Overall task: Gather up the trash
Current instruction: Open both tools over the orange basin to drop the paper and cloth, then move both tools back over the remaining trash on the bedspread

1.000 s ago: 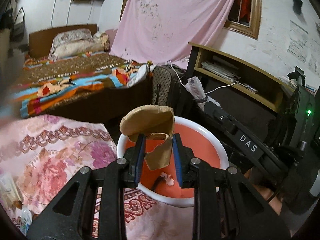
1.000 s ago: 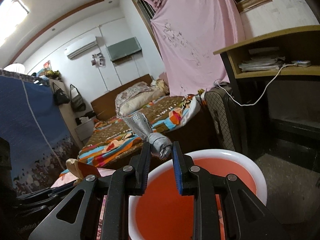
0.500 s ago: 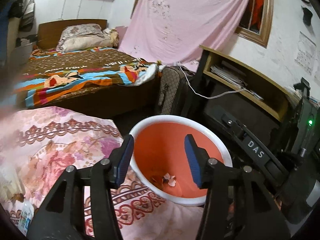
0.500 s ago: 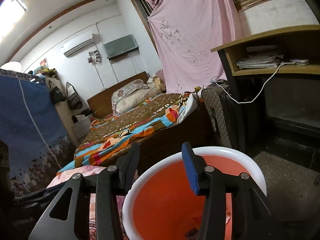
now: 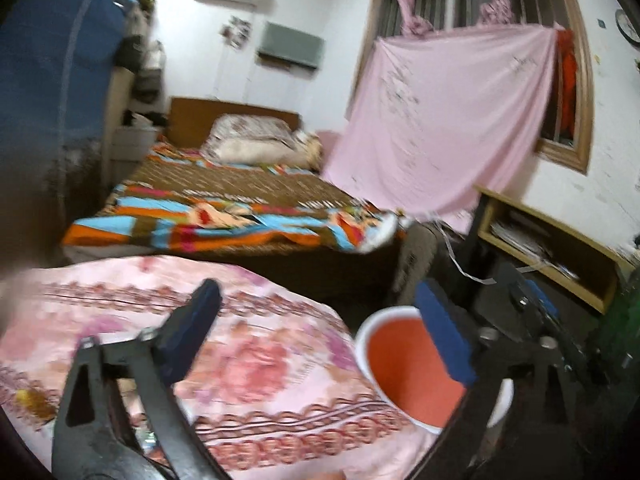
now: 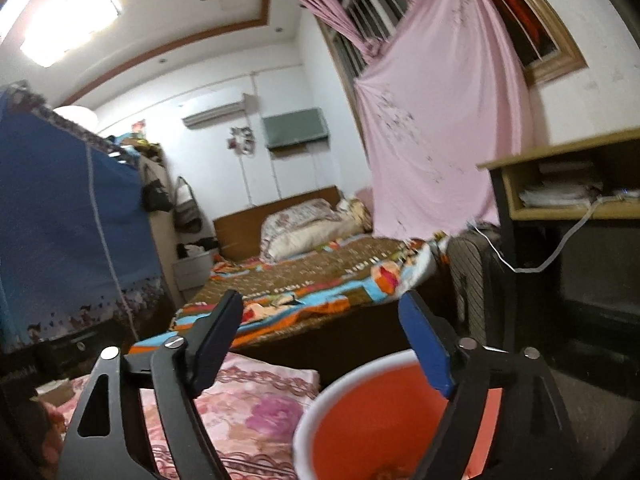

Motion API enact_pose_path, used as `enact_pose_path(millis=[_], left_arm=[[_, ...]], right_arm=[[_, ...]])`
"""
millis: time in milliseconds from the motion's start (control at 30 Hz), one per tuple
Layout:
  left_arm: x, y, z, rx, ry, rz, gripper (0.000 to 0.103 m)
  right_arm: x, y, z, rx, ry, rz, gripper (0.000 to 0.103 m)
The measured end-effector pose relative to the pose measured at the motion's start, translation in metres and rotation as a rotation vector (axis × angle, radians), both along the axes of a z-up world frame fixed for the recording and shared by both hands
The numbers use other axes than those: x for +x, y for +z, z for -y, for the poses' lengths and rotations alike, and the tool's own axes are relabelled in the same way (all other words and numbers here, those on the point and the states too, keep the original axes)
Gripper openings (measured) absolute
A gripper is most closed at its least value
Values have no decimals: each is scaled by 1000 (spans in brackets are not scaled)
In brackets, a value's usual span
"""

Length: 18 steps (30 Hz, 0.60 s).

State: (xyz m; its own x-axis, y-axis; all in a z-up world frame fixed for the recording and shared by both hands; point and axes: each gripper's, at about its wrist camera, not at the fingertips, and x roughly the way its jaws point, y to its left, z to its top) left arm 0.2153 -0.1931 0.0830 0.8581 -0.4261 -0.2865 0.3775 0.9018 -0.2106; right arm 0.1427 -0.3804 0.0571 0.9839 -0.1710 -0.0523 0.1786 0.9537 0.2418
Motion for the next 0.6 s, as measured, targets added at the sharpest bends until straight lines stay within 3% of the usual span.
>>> enact_pose_path(millis=[100, 600], left_arm=[[-8, 1, -20, -22, 70, 46, 92], [-40, -3, -112, 8, 297, 114, 92]], right_arm=[[-1, 3, -12, -22, 22, 32, 103], [-1, 11, -88, -141, 208, 123, 103]])
